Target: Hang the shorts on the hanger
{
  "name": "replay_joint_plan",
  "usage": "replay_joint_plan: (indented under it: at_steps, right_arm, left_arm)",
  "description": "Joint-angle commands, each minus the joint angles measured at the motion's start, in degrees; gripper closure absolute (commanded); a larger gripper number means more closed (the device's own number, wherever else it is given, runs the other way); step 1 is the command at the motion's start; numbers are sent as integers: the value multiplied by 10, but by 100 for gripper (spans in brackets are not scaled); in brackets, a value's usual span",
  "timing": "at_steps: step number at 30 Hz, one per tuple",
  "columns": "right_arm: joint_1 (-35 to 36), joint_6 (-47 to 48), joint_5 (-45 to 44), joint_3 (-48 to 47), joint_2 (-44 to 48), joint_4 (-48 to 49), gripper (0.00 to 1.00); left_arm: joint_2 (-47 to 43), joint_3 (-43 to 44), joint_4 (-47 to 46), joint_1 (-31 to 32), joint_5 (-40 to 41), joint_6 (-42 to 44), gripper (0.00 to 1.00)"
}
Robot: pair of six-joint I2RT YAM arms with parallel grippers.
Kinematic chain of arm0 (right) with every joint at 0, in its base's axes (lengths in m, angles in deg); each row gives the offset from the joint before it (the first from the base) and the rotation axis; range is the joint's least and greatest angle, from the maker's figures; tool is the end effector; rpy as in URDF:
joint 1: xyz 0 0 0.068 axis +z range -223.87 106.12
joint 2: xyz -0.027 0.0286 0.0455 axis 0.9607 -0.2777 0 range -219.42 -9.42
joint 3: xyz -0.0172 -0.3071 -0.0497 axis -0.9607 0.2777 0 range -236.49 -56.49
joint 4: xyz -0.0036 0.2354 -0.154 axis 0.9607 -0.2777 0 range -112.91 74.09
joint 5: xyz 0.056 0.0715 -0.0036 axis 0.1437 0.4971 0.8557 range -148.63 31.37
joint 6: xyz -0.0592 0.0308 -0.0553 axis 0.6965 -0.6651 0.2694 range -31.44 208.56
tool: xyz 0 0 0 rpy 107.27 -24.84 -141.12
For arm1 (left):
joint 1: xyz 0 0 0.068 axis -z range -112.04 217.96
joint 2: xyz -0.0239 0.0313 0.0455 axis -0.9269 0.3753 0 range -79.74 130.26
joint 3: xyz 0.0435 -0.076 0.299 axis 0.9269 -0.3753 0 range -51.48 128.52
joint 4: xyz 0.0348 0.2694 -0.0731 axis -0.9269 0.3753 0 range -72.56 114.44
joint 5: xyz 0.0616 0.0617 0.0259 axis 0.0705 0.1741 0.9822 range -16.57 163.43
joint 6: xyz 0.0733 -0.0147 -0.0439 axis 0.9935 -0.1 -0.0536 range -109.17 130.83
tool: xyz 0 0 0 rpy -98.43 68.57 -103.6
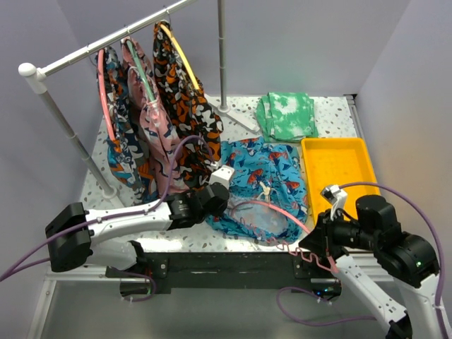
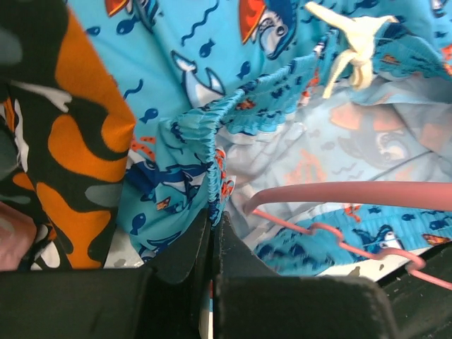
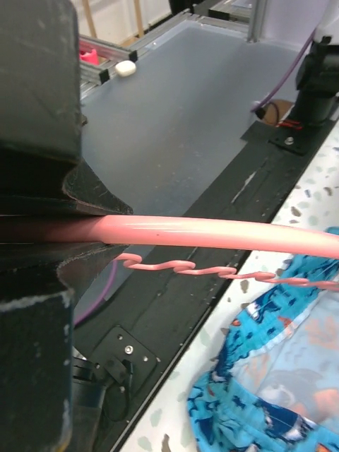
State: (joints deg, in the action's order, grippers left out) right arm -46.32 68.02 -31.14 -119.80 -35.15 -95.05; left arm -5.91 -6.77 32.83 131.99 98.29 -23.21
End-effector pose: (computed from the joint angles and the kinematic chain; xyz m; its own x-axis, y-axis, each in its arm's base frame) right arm 0.0073 0.0437 0.3611 -0.8021 -0.0676 -0.5933 -0.4647 0.6946 0.5492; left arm 0.1601 -0.2551 0.2277 -0.6375 0.1490 -0.7559 0.3953 0.9054 -0.1549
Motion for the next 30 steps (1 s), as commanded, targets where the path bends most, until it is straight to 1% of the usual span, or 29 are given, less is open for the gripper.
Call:
replay_joint_plan:
  at_steps: [1,2,3,5,8,10,12,14,16,18,21,24,28,30]
  right_arm:
    - [0,-4,45,17,19,90,100]
    - [-1,-7,49,21,24,106,100]
    - [0,-8,50,25,33,120,100]
    - [0,-19,51,42,45,169,100]
    - [0,-44,58,78,81,247,100]
    - [0,-54,77,109,100,295,100]
    - [0,-66,104,141,111,330,100]
    - [0,-81,126,186,132,386,100]
    - [-1,-89,128,219,157,422,100]
    - [0,-89,122,235,162,434,100]
    - [0,-82,119,256,157,449,100]
    - [0,-61,112,260,152,433,100]
    - [0,-28,137,256,149,394,100]
    - [0,-21,142,252,152,384,100]
  left_arm:
    - [-3,47,1,20,19,61,100]
    - [1,63,13,32,28,64,100]
    - [11,73,25,41,54,66,100]
    - [31,105,79,69,86,63,100]
    - [51,135,154,101,153,31,100]
    - [57,151,208,107,185,0,100]
    - [59,159,230,109,211,-12,100]
    - [57,181,268,117,227,-27,100]
    - [55,201,291,130,245,-37,100]
    - [47,208,293,138,243,-34,100]
    - [33,210,271,145,217,-10,100]
    - [17,212,262,145,219,-4,100]
    - [10,230,304,145,247,-11,100]
    - [5,238,310,145,240,-7,100]
